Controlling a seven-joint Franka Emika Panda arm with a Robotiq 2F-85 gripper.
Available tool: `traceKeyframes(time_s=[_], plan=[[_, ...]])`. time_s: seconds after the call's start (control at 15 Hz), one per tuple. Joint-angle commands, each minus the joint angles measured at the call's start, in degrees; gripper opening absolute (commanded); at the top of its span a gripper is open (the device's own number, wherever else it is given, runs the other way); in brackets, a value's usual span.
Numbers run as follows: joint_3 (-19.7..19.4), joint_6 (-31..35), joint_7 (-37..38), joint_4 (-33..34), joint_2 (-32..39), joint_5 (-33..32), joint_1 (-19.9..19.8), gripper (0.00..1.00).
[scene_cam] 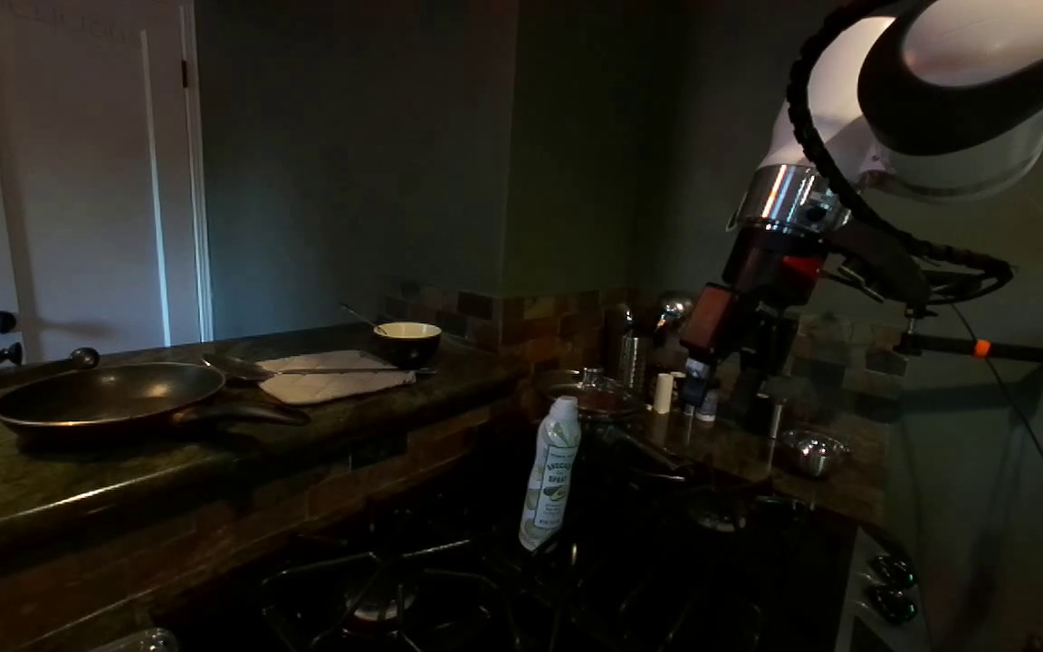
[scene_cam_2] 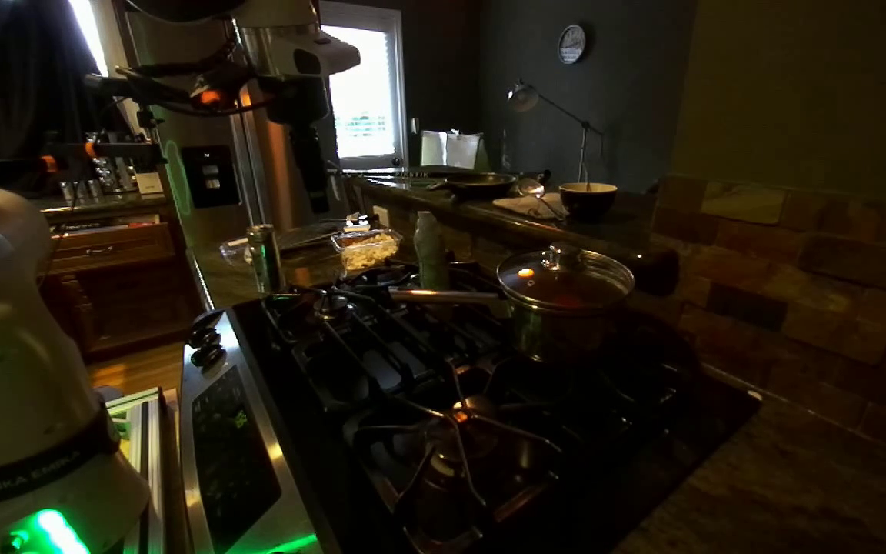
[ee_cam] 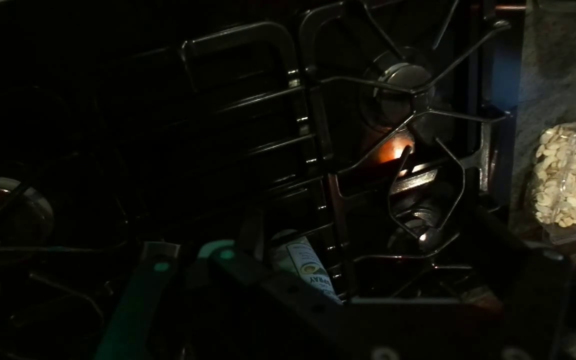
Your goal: Take the lid off the pot and place it on the counter top to the right
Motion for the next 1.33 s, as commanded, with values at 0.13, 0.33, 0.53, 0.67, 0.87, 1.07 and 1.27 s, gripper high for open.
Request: traceKeyframes(time_s=[0.13, 0.33, 0.53, 0.67, 0.87, 1.07, 1.27], plan=[[0.5, 8.06, -0.16, 1.81, 1.21, -2.87, -3.22, 1.0], [-0.31, 16.23, -1.36, 6.09, 4.97, -8.19, -6.22, 1.0], [0.12, 19.36, -2.67, 13.43, 12.52, -15.86, -9.29, 1.0], [2.07, 20.33, -0.53, 18.66, 17.98, -20.65, -11.31, 1.0], [0.03, 19.3, -1.16, 17.95, 16.63, -20.14, -9.32, 1.0], [-0.22, 19.29, -1.2, 22.35, 23.08, -20.33, -9.06, 1.0], [2.39, 16.91, 5.59, 25.92, 28.37, -24.64, -11.59, 1.0]])
